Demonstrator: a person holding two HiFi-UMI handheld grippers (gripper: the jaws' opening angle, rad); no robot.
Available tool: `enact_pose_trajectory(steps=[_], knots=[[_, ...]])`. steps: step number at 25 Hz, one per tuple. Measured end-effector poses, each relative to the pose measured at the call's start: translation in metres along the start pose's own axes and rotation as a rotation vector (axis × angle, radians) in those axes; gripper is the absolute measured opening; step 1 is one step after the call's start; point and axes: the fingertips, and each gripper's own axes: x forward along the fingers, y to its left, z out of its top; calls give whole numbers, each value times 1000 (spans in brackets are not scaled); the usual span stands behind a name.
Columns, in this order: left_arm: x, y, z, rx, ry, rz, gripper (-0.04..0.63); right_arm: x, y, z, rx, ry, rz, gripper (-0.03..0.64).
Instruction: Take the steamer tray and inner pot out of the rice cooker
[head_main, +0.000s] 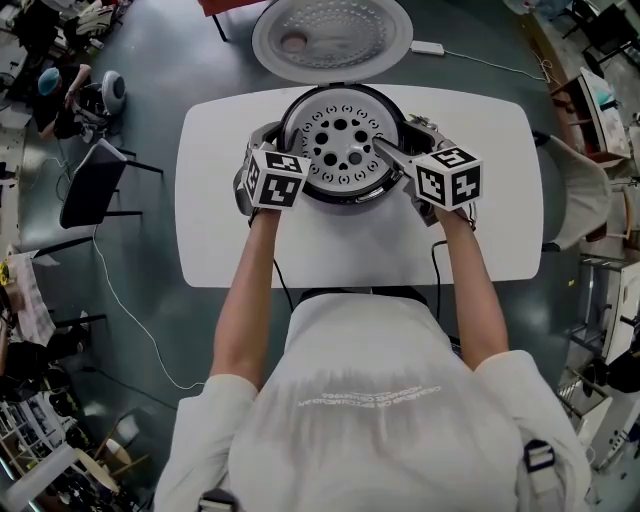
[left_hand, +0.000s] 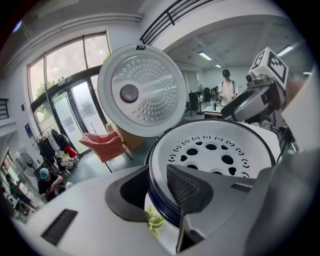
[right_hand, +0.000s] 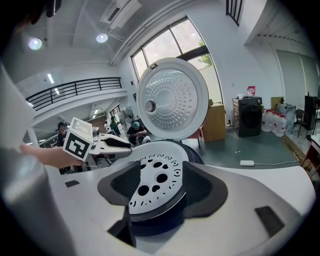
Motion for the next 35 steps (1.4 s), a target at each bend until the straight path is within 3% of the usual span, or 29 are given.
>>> enact_pose_trajectory(steps=[7, 8, 11, 14, 16, 23, 28, 35], knots=[[-1, -9, 9, -40, -28, -59, 120, 0, 2, -6, 6, 5, 10, 258], [0, -13, 10, -29, -26, -66, 136, 0, 2, -7, 6, 4, 10, 258], [10, -18, 7, 35, 16, -46, 272, 0, 1, -7, 7, 0, 5, 258], [20, -16, -3, 78, 70, -33, 314, -1, 0, -6, 12, -1, -1, 258], [22, -14, -9, 82, 89, -34, 313, -1, 1, -6, 16, -1, -3, 258], [19, -7, -7, 75, 74, -11, 174, 0, 1, -8, 24, 1, -5, 258], [17, -2, -3, 56, 59, -5, 144, 1, -2, -5, 25, 0, -15, 254], [16, 0, 2, 89, 49, 17, 129, 4, -11, -2, 20, 24, -30, 238]])
